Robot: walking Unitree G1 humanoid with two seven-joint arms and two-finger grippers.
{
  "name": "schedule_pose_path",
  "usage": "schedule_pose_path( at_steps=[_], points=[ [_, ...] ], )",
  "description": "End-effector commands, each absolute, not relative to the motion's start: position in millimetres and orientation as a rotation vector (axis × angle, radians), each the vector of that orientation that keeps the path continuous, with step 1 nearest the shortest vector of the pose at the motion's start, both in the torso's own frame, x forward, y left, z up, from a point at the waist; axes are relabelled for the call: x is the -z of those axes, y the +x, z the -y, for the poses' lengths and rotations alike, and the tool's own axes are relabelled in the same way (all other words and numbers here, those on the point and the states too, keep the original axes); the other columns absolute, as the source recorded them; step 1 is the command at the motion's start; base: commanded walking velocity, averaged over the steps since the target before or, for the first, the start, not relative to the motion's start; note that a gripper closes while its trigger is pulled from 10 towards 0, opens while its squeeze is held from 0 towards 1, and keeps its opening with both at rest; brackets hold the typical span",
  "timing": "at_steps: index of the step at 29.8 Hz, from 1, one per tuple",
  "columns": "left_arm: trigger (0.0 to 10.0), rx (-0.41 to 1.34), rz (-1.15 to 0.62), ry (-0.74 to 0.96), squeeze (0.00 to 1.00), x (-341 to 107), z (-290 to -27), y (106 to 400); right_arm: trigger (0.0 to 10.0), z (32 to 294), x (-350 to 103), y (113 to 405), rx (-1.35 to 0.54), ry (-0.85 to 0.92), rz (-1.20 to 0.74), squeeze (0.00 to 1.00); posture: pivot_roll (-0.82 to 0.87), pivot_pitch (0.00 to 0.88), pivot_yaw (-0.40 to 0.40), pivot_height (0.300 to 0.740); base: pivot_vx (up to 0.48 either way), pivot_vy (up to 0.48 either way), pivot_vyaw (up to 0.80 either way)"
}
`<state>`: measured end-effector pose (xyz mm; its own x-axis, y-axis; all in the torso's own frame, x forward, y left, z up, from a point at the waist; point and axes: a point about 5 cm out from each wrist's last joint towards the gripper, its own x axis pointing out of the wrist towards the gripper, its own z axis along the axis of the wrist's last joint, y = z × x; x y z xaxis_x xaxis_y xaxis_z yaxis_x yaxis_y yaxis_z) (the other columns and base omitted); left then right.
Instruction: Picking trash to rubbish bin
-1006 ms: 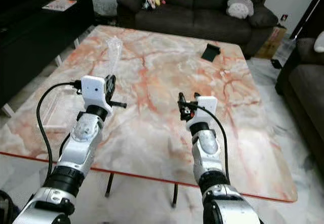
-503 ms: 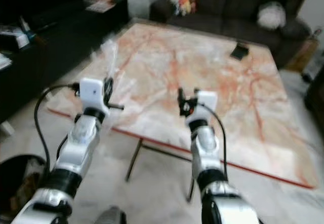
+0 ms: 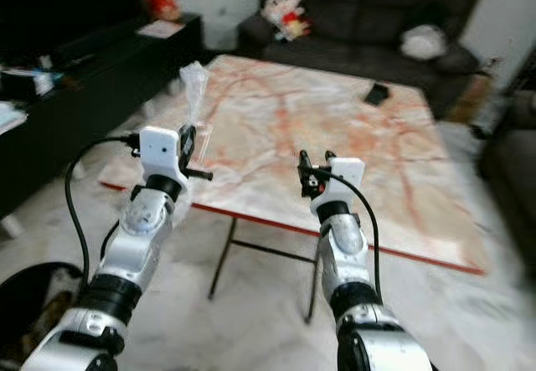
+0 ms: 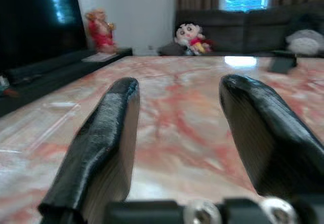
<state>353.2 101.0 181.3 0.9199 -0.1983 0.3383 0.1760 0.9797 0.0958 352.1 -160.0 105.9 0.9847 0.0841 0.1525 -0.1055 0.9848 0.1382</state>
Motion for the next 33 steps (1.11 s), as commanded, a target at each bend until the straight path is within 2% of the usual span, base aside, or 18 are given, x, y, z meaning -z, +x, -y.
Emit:
schedule_pose_path(
  at_steps=[1, 33],
  points=[
    [10.0, 0.19, 0.338, 0.07, 0.0, -176.6, -103.6, 352.1, 10.0, 155.3, -109.7, 354.7, -0.11, 0.149, 0.153, 0.0, 0.2, 0.0, -0.112, 0.74, 0.0, 0.0, 0.0],
    [10.0, 0.171, 0.335, 0.074, 0.0, -175.2, -107.7, 350.4, 10.0, 159.1, -103.5, 351.6, -0.107, 0.141, 0.128, 0.0, 0.2, 0.0, -0.12, 0.74, -0.257, 0.0, 0.0]
  ],
)
